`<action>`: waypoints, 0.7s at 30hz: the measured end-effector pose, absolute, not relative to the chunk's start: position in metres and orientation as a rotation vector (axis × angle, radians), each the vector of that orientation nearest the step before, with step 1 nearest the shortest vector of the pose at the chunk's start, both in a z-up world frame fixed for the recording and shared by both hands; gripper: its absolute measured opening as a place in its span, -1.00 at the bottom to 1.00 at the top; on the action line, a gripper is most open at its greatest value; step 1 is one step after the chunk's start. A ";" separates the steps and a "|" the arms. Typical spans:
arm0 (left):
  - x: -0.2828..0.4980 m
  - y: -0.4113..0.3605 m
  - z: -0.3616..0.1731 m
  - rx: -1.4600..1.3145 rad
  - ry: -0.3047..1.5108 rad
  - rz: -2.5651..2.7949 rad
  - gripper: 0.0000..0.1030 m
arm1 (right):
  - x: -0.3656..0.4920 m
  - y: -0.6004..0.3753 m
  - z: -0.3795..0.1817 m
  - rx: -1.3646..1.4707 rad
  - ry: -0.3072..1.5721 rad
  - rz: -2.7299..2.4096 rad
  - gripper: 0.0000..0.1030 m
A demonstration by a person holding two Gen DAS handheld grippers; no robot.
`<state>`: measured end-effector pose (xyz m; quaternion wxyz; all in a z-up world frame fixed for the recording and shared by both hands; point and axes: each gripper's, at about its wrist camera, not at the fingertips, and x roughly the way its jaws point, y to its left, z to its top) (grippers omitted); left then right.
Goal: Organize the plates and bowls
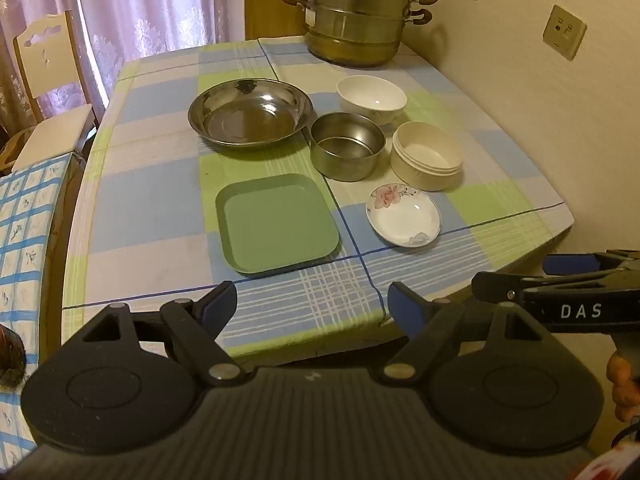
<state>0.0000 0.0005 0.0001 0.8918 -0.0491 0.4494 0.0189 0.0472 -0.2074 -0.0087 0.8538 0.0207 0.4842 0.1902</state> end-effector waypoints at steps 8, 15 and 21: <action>-0.001 -0.001 0.000 -0.092 0.931 0.036 0.58 | 0.049 -0.207 -0.009 0.042 1.016 0.397 0.89; -0.001 0.002 -0.002 -0.102 0.939 0.041 0.58 | 0.050 -0.206 -0.008 0.042 1.015 0.395 0.89; 0.001 0.002 -0.003 -0.102 0.940 0.040 0.58 | 0.051 -0.207 -0.008 0.041 1.015 0.397 0.89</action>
